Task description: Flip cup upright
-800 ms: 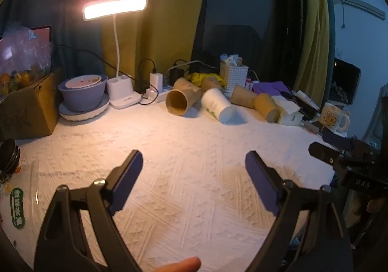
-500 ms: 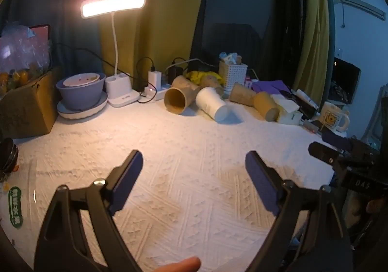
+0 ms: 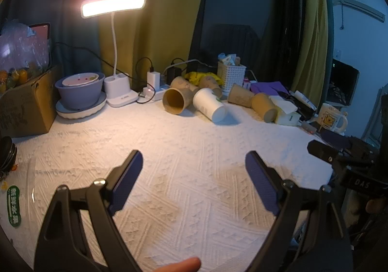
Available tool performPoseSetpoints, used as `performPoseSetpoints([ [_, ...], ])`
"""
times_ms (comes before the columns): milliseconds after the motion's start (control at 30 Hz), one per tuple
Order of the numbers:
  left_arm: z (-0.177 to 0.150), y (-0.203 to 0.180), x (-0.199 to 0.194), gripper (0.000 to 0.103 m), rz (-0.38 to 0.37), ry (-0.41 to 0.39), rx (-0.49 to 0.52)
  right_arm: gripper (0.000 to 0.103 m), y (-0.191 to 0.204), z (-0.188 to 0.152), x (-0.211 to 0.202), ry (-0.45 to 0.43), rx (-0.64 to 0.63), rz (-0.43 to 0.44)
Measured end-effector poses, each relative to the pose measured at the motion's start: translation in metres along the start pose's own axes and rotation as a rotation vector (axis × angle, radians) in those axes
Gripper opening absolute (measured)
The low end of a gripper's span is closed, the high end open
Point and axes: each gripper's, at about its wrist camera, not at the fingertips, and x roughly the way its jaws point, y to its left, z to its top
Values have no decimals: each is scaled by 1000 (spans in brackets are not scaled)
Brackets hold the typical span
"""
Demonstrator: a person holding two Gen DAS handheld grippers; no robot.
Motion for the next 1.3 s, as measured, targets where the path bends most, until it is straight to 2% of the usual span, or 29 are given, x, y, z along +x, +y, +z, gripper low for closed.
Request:
performPoseSetpoints([
  [833, 3, -5, -8, 88, -13, -36, 18, 75, 2, 4, -6, -17, -7, -15],
  [1300, 5, -6, -5, 88, -24, -29, 42, 74, 1, 7, -7, -19, -9, -16],
])
